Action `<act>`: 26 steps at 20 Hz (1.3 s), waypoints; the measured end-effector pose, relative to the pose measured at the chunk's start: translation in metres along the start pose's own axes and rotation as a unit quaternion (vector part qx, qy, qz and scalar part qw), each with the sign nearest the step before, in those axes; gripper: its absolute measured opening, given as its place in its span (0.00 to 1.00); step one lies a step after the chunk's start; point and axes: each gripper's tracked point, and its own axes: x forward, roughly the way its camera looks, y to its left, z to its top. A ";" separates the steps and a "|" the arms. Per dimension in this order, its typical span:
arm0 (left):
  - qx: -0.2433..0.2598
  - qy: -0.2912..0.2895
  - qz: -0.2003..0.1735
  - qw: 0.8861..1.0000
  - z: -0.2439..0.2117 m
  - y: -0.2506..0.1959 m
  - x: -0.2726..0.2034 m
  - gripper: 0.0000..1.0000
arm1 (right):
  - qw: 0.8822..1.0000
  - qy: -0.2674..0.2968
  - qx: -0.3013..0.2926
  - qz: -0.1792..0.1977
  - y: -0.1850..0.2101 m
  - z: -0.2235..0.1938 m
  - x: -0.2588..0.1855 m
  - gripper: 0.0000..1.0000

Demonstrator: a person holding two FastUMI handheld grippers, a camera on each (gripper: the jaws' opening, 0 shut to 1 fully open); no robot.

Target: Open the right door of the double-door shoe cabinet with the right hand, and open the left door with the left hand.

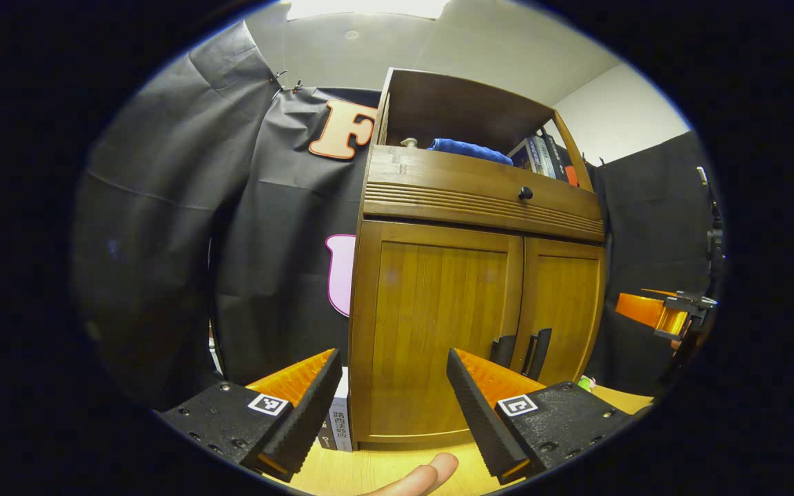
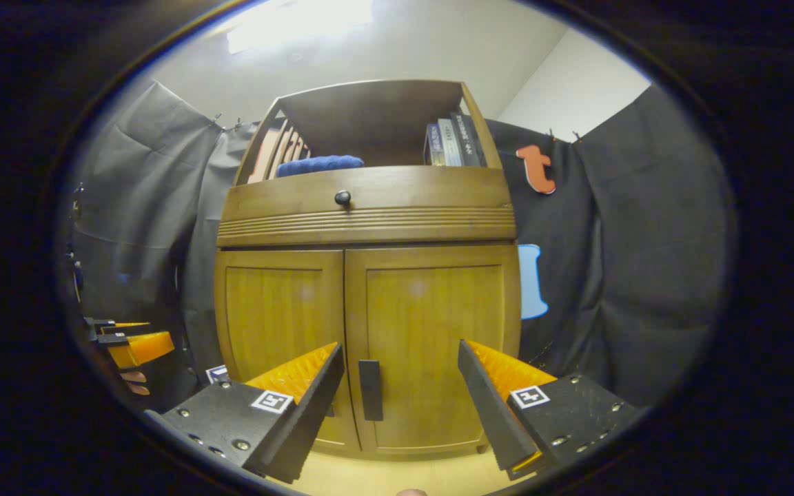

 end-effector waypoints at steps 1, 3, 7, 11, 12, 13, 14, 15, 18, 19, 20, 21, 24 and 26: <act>0.001 -0.002 0.002 1.000 0.001 0.001 0.001 0.90 | 1.000 0.004 -0.003 0.000 0.003 -0.005 0.008 0.95; 0.001 -0.002 0.004 1.000 0.000 0.001 0.001 0.90 | 1.000 0.013 -0.006 0.006 0.011 -0.018 0.022 1.00; 0.009 -0.002 -0.002 1.000 -0.001 -0.002 0.001 0.90 | 0.998 0.038 -0.042 -0.011 0.011 -0.048 0.063 0.99; 0.000 -0.005 -0.005 1.000 -0.001 -0.004 0.002 0.90 | 0.997 0.062 -0.042 -0.007 0.018 -0.081 0.088 0.99; -0.006 -0.002 -0.009 1.000 -0.003 -0.006 0.003 0.90 | 0.997 0.065 -0.040 -0.011 0.017 -0.088 0.094 0.99; -0.009 0.001 -0.013 1.000 -0.004 -0.009 0.004 0.90 | 0.997 0.071 -0.038 -0.015 0.015 -0.094 0.101 0.95; -0.007 0.005 -0.014 1.000 -0.006 -0.009 0.006 0.90 | 0.997 0.076 -0.026 -0.014 0.013 -0.099 0.107 0.99; -0.007 0.007 -0.013 1.000 -0.008 -0.007 0.008 0.90 | 0.997 0.078 -0.011 -0.015 0.013 -0.101 0.115 0.99; -0.022 0.016 -0.003 1.000 -0.012 -0.003 0.012 0.90 | 0.996 0.084 0.022 -0.023 0.010 -0.108 0.128 0.99; -0.032 0.022 -0.005 0.999 -0.015 -0.004 0.013 0.90 | 0.996 0.089 0.030 -0.009 0.017 -0.111 0.129 0.99; -0.039 0.029 -0.008 0.999 -0.018 -0.006 0.014 0.90 | 0.995 0.096 0.033 0.004 0.024 -0.115 0.132 0.99; -0.041 0.033 -0.012 0.999 -0.019 -0.006 0.014 0.90 | 0.994 0.106 0.027 0.004 0.027 -0.120 0.134 1.00; -0.038 0.032 -0.005 0.999 -0.018 -0.002 0.016 0.90 | 0.992 0.124 0.012 0.005 0.028 -0.138 0.138 0.68; -0.041 0.028 -0.001 0.999 -0.015 -0.002 0.014 0.95 | 0.992 0.119 0.022 0.032 0.035 -0.138 0.136 0.41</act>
